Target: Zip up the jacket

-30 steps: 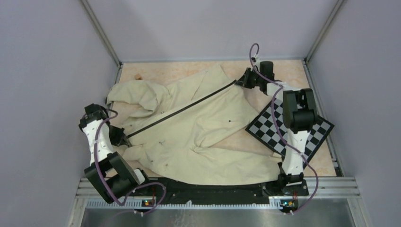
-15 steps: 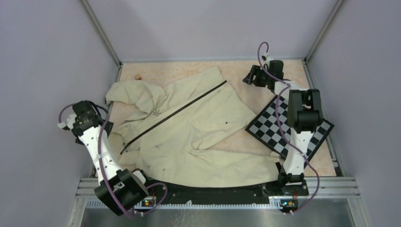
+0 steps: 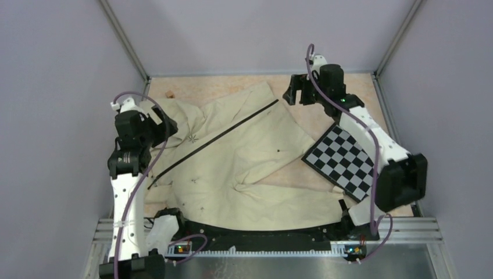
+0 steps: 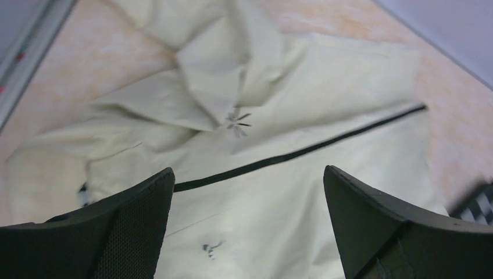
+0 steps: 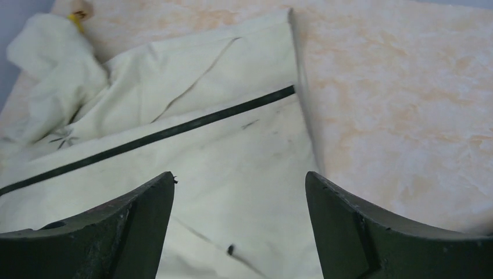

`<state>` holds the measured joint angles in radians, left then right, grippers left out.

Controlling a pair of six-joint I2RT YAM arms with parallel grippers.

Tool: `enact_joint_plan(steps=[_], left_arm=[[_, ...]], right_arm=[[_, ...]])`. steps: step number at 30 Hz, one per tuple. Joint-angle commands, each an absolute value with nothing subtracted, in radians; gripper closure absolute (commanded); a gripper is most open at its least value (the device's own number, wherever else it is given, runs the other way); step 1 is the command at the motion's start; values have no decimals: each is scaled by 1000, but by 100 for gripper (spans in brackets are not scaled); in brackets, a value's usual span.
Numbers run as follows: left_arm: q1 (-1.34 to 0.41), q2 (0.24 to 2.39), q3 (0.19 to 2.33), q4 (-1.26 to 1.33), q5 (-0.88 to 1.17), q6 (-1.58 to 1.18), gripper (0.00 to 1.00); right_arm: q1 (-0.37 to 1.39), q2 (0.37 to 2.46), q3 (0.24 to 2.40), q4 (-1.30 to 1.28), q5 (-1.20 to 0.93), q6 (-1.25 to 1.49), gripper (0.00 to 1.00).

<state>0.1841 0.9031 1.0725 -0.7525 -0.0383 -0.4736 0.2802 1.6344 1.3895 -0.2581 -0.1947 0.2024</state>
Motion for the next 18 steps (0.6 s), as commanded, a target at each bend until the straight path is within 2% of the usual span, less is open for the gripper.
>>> enact_joint_plan(steps=[1,4,10,15,18], left_arm=[[129,837,1033,-508,323,-337,1],[98,799,1025,-386,553,-312,1],[-61,772,1108,-196,826,-330,1],[-237,789,1279,-245,852,-231,1],[-256,749,1315,-220,822,-224,1]], right_arm=[[361,1334,1306,-397,-147,212,19],[376,1167,1285,-493,-116,213,18],[376,874,1339,-636,-80,198,14],[376,698,1429,-685,-68,169,12],[377,646,1487,-722,-27,161,11]])
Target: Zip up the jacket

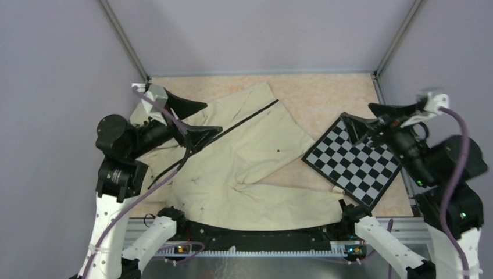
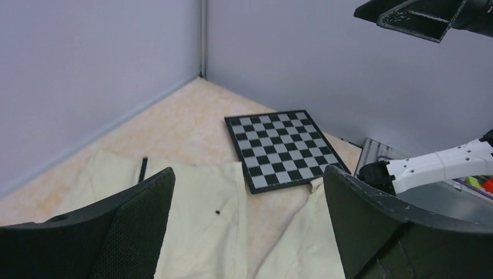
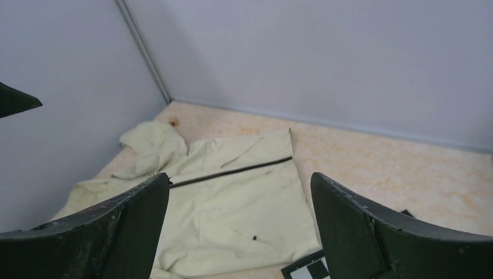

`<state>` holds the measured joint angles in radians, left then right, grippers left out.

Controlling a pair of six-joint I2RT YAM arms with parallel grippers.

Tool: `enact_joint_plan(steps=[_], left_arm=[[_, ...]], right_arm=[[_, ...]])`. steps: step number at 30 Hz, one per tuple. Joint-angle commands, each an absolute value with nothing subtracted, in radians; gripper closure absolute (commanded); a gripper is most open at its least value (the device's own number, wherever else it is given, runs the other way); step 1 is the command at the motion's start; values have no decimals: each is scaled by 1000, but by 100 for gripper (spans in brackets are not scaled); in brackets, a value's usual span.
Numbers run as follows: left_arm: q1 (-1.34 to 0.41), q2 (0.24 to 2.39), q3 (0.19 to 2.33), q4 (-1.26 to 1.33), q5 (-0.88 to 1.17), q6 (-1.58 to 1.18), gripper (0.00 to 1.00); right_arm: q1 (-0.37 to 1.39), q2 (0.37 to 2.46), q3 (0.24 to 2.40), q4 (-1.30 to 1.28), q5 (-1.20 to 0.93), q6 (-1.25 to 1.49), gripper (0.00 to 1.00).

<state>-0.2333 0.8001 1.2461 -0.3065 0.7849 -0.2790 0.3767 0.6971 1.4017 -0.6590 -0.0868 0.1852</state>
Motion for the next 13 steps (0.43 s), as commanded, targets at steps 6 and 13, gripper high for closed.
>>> enact_joint_plan(steps=[6,13], left_arm=[[-255,612,1294,-77,617,-241,1],[-254,588,1298,-54,500,-259,1]], right_arm=[[376,565,1528,-721,62,138,10],[376,495,1476,-666,96,122,9]])
